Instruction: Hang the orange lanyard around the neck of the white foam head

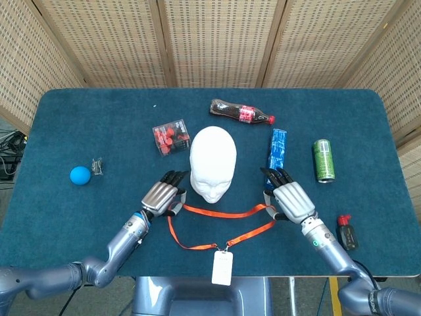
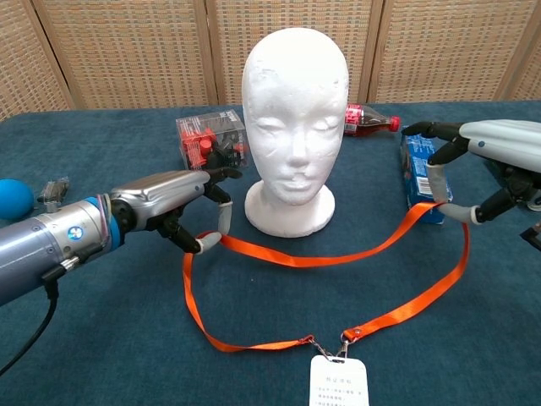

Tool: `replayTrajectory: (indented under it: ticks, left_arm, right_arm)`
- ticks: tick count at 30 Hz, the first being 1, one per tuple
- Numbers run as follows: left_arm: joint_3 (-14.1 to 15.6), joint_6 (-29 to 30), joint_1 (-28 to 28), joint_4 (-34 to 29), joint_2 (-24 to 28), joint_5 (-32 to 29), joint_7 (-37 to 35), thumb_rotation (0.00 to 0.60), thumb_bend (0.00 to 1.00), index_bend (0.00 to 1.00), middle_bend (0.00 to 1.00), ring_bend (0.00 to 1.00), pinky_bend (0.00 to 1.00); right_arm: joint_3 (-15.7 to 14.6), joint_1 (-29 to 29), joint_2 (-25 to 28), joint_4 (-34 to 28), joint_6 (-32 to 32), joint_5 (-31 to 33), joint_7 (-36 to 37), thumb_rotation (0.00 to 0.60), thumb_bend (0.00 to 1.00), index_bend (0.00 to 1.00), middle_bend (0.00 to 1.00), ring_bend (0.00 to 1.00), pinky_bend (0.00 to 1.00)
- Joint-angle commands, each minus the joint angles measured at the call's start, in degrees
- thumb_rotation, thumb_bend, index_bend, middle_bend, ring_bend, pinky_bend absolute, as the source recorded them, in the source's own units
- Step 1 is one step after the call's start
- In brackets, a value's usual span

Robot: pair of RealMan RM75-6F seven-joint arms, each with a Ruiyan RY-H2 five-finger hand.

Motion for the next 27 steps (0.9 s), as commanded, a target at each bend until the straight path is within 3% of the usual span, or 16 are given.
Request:
replayTrajectory:
  ticks: [1, 5, 11, 19, 27]
  left_arm:
    - [2.95, 8.34, 3.2, -2.23, 2.88, 8.68, -6.43, 0.6, 0.49, 0.69, 0.0, 0.0, 0.0]
    - [4.03, 19.1, 6.26, -3.58, 5.04, 16.5, -14.42, 0.6, 0.52, 0.7, 0.0, 0.0, 0.0]
    - [1.65, 25.14, 7.06, -7.21, 8.28, 19.3, -18.56, 0.6, 0.53, 0.71, 0.0, 0.0, 0.0]
    - [-3.49, 25.32, 6.4, -14.33, 13.47, 16.47, -17.69, 0.6, 0.53, 0.72, 0.0, 0.0, 0.0]
    - [-8.22, 20.76, 4.75, -18.8, 17.12, 9.44, -15.17, 0.6, 0.53, 0.72, 0.0, 0.0, 0.0]
  right_arm:
    - [-0.45, -1.03, 1.64, -1.95, 3.06, -2.97, 2.55, 0.6, 0.62, 0.69, 0.0, 0.0, 0.0]
    - [0.21, -1.8, 4.13, -6.08, 7.26, -6.21, 6.56, 0.6, 0.62, 0.69, 0.0, 0.0, 0.0]
    - [3.03, -1.91, 7.45, -12.1, 10.59, -6.83, 9.15, 0.6, 0.62, 0.69, 0.0, 0.0, 0.0]
    - [7.77, -0.73, 11.22, -19.65, 9.88, -2.28, 10.26, 0.6, 0.62, 0.69, 0.0, 0.0, 0.0]
    - [12.73, 1.86, 11.86, -22.9, 6.66, 5.75, 10.55, 0.6, 0.63, 0.69, 0.0, 0.0, 0.0]
